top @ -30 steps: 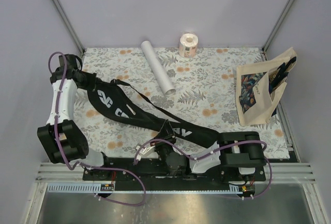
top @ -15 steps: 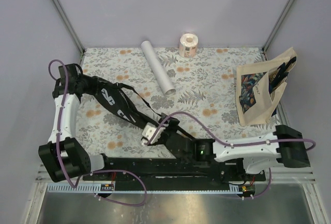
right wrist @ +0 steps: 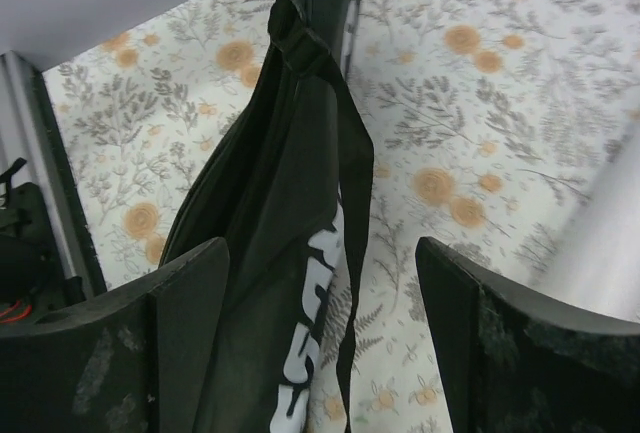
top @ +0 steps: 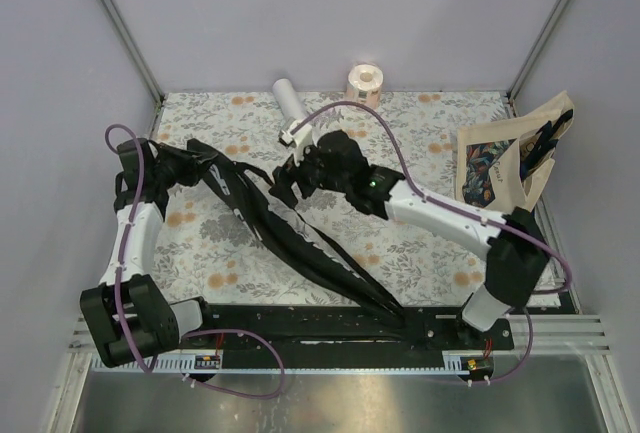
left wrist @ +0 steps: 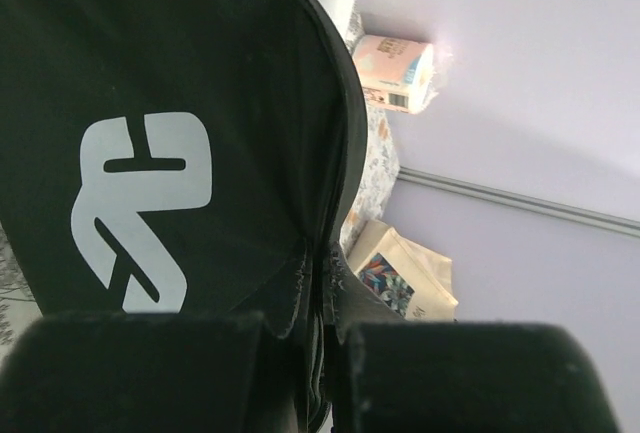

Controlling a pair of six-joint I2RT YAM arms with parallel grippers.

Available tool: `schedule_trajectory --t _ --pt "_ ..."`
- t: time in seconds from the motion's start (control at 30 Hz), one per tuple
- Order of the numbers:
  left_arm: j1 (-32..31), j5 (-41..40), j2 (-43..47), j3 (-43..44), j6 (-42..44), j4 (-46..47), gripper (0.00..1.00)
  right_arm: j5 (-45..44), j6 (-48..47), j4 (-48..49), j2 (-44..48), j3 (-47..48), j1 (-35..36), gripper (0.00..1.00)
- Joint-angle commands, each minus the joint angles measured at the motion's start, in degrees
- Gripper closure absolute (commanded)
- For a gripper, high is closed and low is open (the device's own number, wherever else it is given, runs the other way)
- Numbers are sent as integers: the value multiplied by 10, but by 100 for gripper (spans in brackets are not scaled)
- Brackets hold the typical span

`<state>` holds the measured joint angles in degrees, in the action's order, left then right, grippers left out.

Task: Pack up the badminton gear
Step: Zip the racket bag at the center of the board.

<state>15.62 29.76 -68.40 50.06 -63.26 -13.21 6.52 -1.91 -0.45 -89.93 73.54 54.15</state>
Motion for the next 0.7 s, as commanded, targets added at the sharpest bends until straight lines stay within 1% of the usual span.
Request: schedule_trajectory --t 0.0,0.13,0.27,0.3,0.33,0.37,0.4,0.47,0.5,0.57,0.63,0.67 --pt "3 65 -2 -23 -42 154 100 189 53 -34 -96 102 -46 16" --pt "6 48 -9 -12 -23 165 100 214 52 -43 -180 150 -64 17" --pt "13 26 -22 -22 -29 197 100 235 46 -61 -231 193 -70 18" --pt "16 24 -26 -29 -38 210 100 252 48 -66 -238 201 -70 21" --pt "16 23 -30 -33 -45 226 100 276 48 -77 -241 208 -72 28" --pt "16 21 -35 -36 -47 233 100 292 48 -90 -241 214 -73 37" --pt "16 16 -38 -37 -46 235 100 308 52 -98 -232 215 -72 49" --pt "17 5 -45 -39 -41 233 100 327 88 -93 -207 207 -71 67" --pt "18 -1 -45 -40 -38 231 100 341 122 -85 -194 204 -70 71" --pt "17 -12 -46 -45 -34 235 100 343 175 -48 -163 181 -52 72" --pt "16 -18 -48 -48 -34 239 100 326 200 -20 -141 161 -20 65" --pt "17 -18 -48 -49 -35 239 100 302 208 -31 -142 160 -1 62"
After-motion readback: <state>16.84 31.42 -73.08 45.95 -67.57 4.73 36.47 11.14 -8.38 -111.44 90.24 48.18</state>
